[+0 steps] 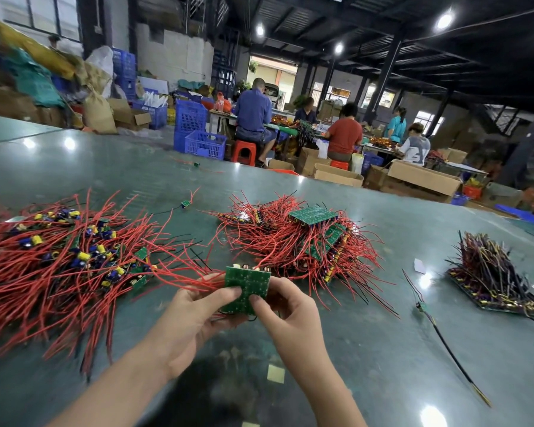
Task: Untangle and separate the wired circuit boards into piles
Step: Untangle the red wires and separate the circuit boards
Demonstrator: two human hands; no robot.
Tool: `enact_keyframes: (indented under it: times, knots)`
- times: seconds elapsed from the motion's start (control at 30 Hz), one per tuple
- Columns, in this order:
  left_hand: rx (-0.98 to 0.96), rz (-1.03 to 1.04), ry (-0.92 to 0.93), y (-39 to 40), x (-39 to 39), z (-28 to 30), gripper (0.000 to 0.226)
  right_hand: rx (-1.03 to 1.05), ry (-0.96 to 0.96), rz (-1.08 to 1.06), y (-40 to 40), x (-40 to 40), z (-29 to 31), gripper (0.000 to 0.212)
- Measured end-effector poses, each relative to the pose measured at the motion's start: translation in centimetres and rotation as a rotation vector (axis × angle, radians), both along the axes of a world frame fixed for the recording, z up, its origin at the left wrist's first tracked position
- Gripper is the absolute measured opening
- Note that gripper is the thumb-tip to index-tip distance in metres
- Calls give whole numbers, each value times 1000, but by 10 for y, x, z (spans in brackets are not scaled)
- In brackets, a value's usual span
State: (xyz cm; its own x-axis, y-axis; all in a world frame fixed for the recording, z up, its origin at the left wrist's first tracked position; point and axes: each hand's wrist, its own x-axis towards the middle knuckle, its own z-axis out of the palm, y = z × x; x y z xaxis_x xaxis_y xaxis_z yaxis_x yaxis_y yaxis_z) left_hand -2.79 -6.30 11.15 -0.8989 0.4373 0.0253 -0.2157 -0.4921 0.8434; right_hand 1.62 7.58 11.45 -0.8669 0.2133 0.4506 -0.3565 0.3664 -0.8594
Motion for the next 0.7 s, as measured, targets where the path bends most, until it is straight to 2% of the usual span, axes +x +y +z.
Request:
enact_keyframes:
  times: [0.27,0.43,0.57,0.7]
  knots:
    - [-11,7,-70,0,0,0,31,13,-9,16,1,0,1,23]
    - [-103,108,35,-1,-1,0,35,-2,-26,38,0,1,2,23]
    - [-80,213,78,3,0,-2,20,-9,-55,-2,-2,0,-2,22]
    - [-47,278,91,6,0,-4,16,-7,-50,-44,-5,-1,-4,20]
